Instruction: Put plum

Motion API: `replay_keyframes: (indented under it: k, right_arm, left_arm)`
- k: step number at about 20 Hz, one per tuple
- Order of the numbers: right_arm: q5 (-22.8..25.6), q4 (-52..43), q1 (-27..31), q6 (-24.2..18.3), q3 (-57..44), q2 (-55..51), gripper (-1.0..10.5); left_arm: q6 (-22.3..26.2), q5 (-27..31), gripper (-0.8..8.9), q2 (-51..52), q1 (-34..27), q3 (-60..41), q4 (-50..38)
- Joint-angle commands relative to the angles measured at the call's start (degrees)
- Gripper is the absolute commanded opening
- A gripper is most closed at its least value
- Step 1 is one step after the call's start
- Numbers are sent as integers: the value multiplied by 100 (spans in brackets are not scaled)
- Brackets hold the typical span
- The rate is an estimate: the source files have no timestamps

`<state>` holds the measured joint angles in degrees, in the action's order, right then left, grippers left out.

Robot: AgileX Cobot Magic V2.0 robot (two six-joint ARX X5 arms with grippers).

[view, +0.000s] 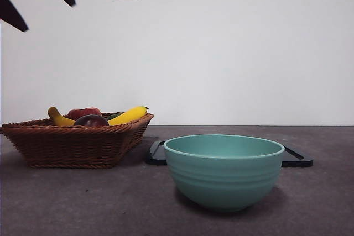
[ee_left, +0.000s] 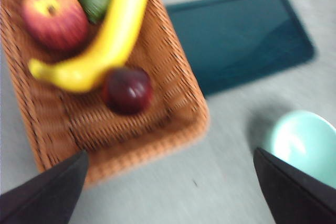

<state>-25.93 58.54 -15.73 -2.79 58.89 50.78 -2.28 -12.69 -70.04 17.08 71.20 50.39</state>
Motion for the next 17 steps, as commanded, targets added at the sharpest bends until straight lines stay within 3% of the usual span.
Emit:
replay_keyframes:
  k: [1, 17]
  right_arm:
    - [-17, -24, -26, -20, 122, 48, 442]
    - [-17, -48, -26, -20, 122, 48, 442]
  left_arm:
    - [0, 304, 491, -603, 94, 378, -76]
    - [15, 892, 490, -3036, 223, 525, -1303]
